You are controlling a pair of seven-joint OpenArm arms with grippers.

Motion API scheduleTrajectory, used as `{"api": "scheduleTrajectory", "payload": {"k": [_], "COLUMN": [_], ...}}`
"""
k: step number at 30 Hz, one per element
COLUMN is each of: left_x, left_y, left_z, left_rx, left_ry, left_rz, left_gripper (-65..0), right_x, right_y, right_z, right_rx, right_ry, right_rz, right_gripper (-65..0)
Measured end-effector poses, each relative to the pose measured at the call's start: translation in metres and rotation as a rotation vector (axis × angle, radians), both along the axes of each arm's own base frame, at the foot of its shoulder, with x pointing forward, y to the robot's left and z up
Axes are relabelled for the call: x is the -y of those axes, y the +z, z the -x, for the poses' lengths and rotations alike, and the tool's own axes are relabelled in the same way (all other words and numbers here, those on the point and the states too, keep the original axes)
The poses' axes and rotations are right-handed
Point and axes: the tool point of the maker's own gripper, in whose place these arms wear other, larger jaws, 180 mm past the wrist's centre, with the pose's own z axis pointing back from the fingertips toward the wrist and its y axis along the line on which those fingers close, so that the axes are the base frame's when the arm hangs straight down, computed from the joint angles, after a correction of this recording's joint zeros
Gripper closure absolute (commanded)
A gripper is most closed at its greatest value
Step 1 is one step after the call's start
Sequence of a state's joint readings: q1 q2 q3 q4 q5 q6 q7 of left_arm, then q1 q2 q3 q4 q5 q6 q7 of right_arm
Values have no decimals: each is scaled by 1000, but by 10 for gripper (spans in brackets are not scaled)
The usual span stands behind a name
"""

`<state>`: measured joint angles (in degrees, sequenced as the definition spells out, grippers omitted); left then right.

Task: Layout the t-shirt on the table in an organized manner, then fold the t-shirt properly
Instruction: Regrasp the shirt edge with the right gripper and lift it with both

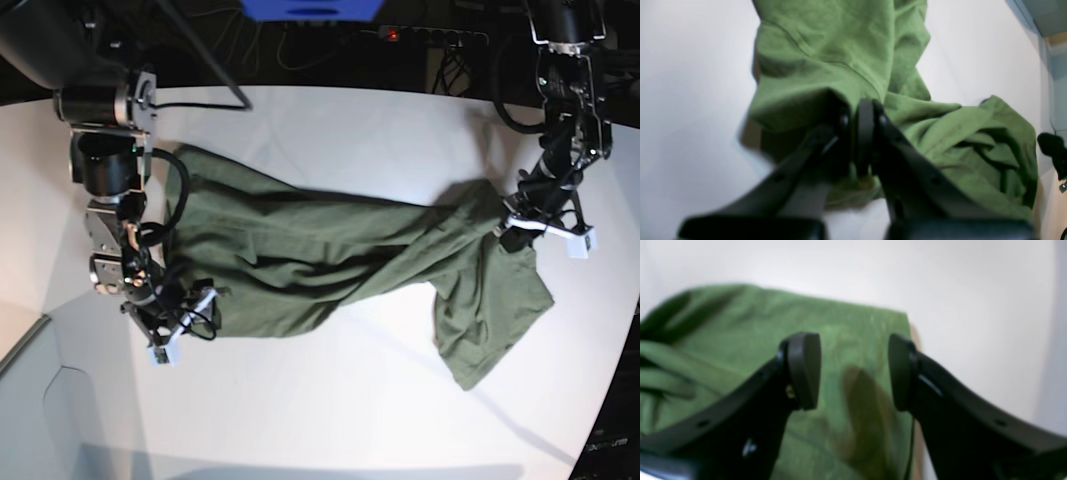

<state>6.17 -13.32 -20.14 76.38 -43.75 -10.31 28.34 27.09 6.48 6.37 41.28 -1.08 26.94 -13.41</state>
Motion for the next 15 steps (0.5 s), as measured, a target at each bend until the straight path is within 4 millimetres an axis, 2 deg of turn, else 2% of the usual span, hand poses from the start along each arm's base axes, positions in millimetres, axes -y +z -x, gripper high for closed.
{"api": "scheduleTrajectory", "payload": {"k": [3,6,9,15], "left_x": [0,0,0,0], "left_y": [1,1,1,1], "left_z": [-1,-1,-1,-1], "left_rx": [3,3,4,3], "left_ry": [0,0,0,0], "left_rz": [0,1,1,1], "left_gripper": [-1,-1,-1,-1], "right_x": [6,30,42,43], "right_y": [1,-1,-2,-19], "right_z": [-2,-5,-3,10], "right_rx": [26,49,70,34], "right_ry": [-37,-165,-227,-246], "right_rz": [5,52,73,76], "right_gripper": [-326,-326,-326,-326]}}
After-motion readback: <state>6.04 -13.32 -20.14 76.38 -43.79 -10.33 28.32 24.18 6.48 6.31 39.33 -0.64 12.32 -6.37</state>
